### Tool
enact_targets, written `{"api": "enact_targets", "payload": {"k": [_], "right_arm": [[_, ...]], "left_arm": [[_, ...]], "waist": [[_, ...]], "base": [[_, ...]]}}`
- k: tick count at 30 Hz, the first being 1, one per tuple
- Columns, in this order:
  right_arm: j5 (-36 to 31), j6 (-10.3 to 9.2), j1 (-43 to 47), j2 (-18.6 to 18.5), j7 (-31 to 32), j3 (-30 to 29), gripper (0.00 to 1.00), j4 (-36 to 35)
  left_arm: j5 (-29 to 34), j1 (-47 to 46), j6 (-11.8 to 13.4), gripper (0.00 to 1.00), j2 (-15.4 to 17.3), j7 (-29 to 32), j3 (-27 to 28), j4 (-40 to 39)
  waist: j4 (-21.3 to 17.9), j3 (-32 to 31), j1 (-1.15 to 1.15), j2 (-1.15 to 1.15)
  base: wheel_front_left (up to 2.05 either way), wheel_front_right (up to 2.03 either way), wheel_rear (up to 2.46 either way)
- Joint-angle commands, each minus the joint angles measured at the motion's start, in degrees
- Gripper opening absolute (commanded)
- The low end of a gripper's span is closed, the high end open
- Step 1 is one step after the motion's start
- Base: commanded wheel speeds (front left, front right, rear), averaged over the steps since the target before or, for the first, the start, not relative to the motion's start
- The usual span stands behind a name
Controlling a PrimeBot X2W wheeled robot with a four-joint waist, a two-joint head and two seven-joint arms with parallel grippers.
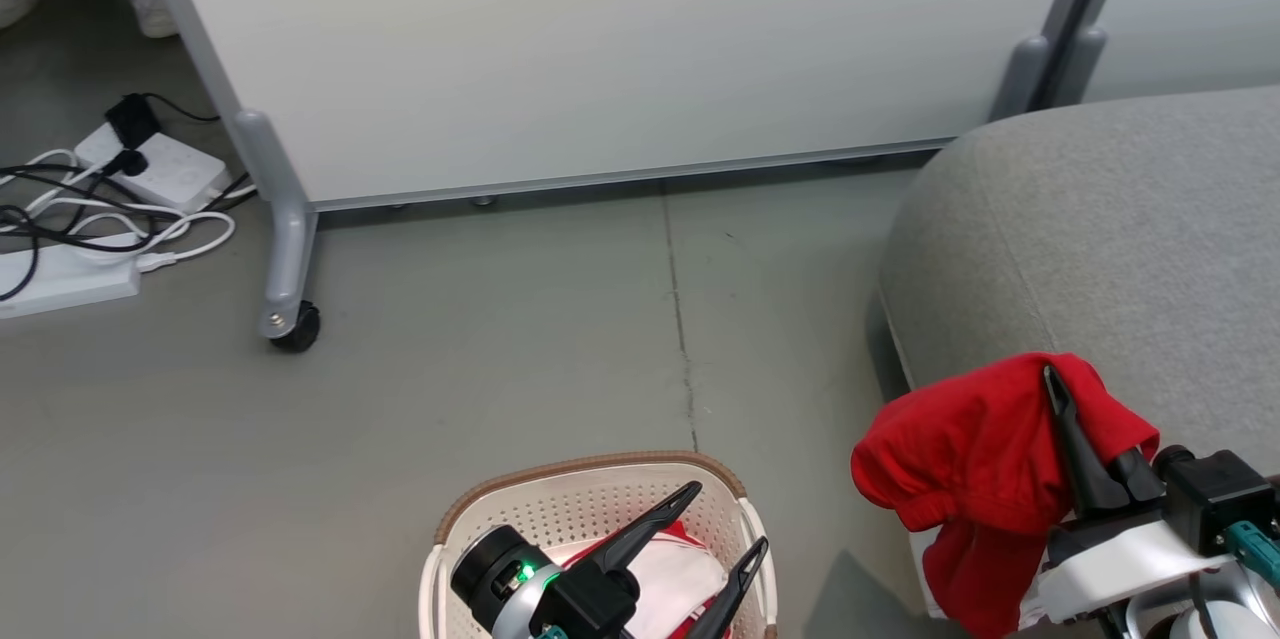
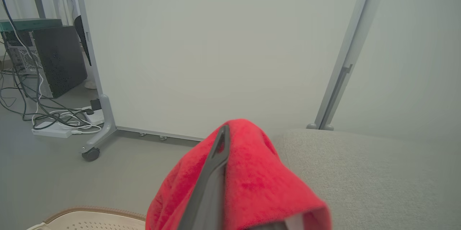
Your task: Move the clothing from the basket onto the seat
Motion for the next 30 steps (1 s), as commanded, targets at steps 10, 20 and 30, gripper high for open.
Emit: {"api": "enact_targets", "payload": {"k": [10, 20, 30], "right_arm": [[-0.6, 0.01, -1.0, -0.2, -0.1, -1.6, 0.0, -0.9], [-0.7, 0.01, -1.2, 0.2, -0.1, -2.6, 0.0, -1.5], [-0.7, 0.01, -2.0, 1.2, -0.1, -2.2, 0.0, -2.3]], "left_arm": [[0.1, -1.7, -0.1, 1.0, -0.2, -0.1, 0.5, -0.4], [0.7, -3.0, -0.1, 1.0, -0.2, -0.1, 0.1, -0.3], [2.3, -4.0, -0.1, 1.0, -0.1, -0.1, 0.6, 0.6]], "waist": [[-6.9, 1.9, 0.0, 0.0], [-13.8, 3.9, 0.0, 0.0], [-21.1, 5.8, 0.0, 0.0]], "base": [[0.0, 0.0, 0.0], [0.0, 0.0, 0.0], [0.0, 0.0, 0.0]]}}
